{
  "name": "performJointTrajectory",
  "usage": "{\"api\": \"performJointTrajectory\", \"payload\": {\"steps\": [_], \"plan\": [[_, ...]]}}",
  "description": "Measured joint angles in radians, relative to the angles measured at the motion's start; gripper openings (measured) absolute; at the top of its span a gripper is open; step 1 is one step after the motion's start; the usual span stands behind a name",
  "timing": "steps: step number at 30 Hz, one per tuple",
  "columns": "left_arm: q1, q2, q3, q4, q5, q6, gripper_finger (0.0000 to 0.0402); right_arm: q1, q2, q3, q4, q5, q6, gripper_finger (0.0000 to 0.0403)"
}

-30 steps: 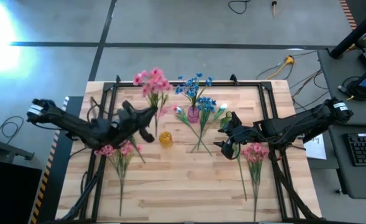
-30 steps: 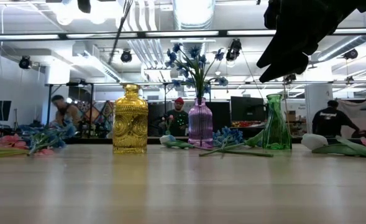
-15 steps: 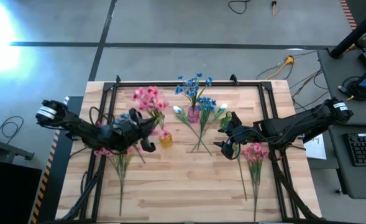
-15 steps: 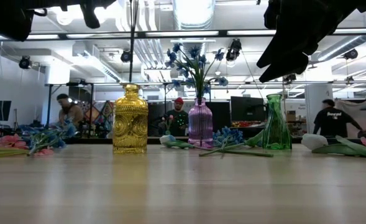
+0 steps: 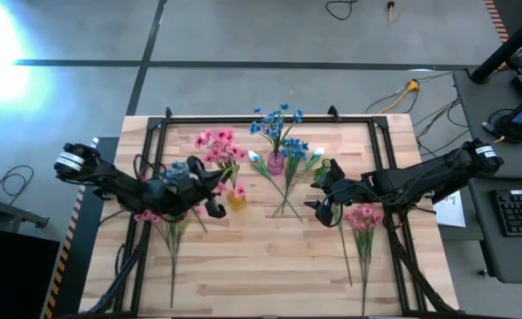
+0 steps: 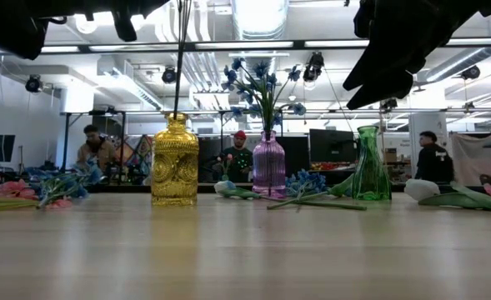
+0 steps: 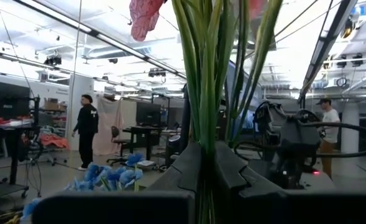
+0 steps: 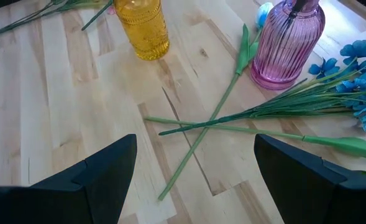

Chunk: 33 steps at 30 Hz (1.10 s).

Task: Sort flowers into vase by color
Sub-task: Put the top left pink flowers into the yellow flower vase

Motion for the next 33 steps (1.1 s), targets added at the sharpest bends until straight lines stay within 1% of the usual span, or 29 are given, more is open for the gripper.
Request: {"api": "performJointTrajectory", "payload": {"steps": [5,10,16,28,33], "plan": [[0.002,0.002,0.001,0.0,-0.023,0.022,0.0,0.0,0.0,0.0,0.0,0.013,0.001,0.0315],[0.003,-0.026,0.052,0.005,-0.038,0.027,0.0,0.0,0.0,0.0,0.0,0.013,0.003,0.0315],[0.003,-0.037,0.084,-0.062,-0.054,0.119,0.0,0.0,0.0,0.0,0.0,0.013,0.003,0.0315],[0.004,-0.035,0.032,-0.068,-0.054,0.042,0.0,0.0,0.0,0.0,0.0,0.013,0.003,0.0315],[0.005,-0.035,0.032,-0.092,-0.008,0.04,0.0,0.0,0.0,0.0,0.001,0.014,0.003,0.0315]]}}
